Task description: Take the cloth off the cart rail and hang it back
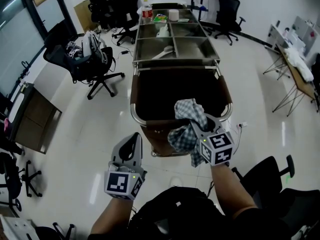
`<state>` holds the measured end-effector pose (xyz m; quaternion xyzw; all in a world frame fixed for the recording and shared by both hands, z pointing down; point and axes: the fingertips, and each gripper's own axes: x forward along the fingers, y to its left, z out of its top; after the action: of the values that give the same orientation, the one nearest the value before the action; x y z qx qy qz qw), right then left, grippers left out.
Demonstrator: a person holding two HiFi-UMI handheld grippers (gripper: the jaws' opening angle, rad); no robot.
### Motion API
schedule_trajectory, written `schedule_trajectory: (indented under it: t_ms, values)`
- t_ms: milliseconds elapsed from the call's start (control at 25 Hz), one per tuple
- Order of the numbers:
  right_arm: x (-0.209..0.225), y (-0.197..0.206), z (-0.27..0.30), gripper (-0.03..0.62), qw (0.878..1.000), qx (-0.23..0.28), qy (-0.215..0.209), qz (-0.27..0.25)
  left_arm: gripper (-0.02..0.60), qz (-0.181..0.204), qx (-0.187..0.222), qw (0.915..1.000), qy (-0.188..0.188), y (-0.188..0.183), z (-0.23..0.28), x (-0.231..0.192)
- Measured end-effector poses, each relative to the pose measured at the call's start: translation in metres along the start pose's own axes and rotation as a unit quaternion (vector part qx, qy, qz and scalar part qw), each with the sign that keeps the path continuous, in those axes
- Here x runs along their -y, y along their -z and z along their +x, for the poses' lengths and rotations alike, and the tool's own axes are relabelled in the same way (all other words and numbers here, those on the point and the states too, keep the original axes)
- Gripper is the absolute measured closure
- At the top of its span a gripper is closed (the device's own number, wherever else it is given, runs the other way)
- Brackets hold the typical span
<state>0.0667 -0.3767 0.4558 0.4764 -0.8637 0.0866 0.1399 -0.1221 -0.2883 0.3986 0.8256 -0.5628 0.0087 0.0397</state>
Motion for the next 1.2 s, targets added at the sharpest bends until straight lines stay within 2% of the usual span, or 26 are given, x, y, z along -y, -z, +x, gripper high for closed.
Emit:
schedule_trajectory:
  t_ms: [320,480,800,1200]
  values:
    - [0.000,0.005,0.004,0.422,1.000,0.003,0.016,-0.022,0.581,-0.003,-0.009,0.9999,-0.003,0.009,-0.002,-0.002]
    - [0.002,0.007,0.006,0.388,0.999,-0.001,0.025,-0.020,0.581,0.000,-0.006,1.0000,-0.003,0.008,-0.004,-0.003]
    - [0.004,0.005,0.003,0.262,0.999,-0.016,0.037,-0.023,0.581,0.002,0.002,1.0000,0.001,0.000,-0.014,-0.002]
    - [-0.004,0.000,-0.022,0.261,0.998,-0.016,0.055,-0.035,0.581,0.009,0.024,0.9996,0.013,-0.011,-0.043,0.009]
